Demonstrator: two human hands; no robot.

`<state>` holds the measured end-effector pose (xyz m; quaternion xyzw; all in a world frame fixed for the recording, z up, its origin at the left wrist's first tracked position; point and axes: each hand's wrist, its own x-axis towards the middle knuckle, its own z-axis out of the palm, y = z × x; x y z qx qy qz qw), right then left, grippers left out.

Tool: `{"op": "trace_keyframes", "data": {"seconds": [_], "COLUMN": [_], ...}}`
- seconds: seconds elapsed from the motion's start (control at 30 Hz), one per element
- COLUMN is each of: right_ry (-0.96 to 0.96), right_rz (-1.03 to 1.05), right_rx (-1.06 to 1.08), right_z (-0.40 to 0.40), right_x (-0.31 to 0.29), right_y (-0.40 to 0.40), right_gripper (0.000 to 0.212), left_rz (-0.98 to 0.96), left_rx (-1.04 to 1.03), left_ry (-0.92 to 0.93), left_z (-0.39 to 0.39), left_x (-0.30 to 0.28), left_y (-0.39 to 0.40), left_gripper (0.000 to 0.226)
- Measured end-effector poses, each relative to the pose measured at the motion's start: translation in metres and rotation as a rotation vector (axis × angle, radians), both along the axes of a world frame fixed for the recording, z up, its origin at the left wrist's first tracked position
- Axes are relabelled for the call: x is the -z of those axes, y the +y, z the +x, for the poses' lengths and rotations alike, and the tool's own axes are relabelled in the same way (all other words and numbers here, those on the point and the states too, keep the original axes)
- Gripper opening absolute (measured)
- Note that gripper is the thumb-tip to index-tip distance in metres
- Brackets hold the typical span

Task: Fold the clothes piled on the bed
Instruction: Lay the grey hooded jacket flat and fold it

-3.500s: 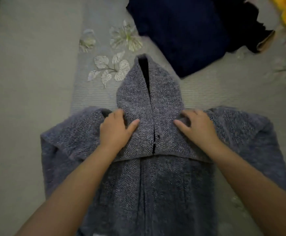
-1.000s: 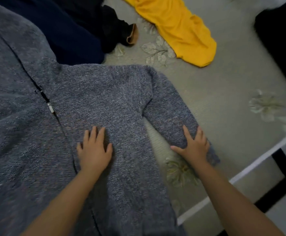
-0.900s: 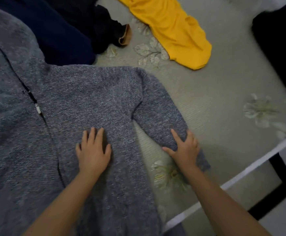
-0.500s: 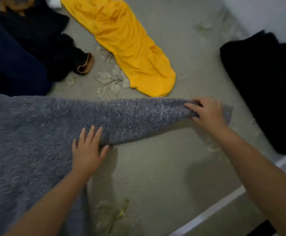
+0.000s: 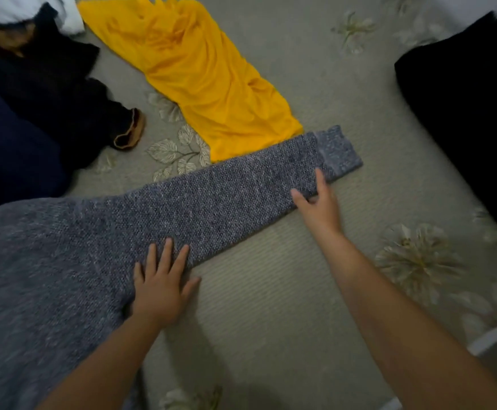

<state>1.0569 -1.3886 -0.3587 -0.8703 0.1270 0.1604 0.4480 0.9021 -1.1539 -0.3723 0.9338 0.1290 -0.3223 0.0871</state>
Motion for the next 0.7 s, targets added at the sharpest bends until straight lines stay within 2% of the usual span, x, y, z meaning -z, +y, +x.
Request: {"op": "trace_keyframes", "data": {"seconds": [0.07, 0.2, 0.33, 0.47, 0.7], "right_ry": [0.053, 0.02, -0.084, -0.295, -0.715], "right_rz": [-0.004, -0.08, -0.168, -0.168, -0.227], "right_rx": [0.034, 0.14, 0.074, -0.14, -0.678], "right_z": [0.011, 0.018, 0.006, -0.009, -0.1], "right_x": [0.0, 0.005, -0.005, -0.044, -0.105], "right_y": [0.014, 0.026, 0.03, 0.065, 0.227], "right_gripper": [0.07, 0.069, 0.071, 0.07, 0.066], "left_rz": [0.003, -0.035, -0.105, -0.107, 0.011], "left_rx": [-0.001, -0.017, -0.031, -0.184, -0.492], "left_ry": [-0.014, -0.066, -0.219, -0.331, -0.406], "left_z": [-0.001, -0.004, -0.018, -0.056, -0.176], "left_x": [0.002, 0.004, -0.002, -0.012, -0.042], "left_y": [0.0, 0.004, 0.025, 0.069, 0.183], "left_gripper": [0.101, 0.101, 0.112, 0.111, 0.075]}}
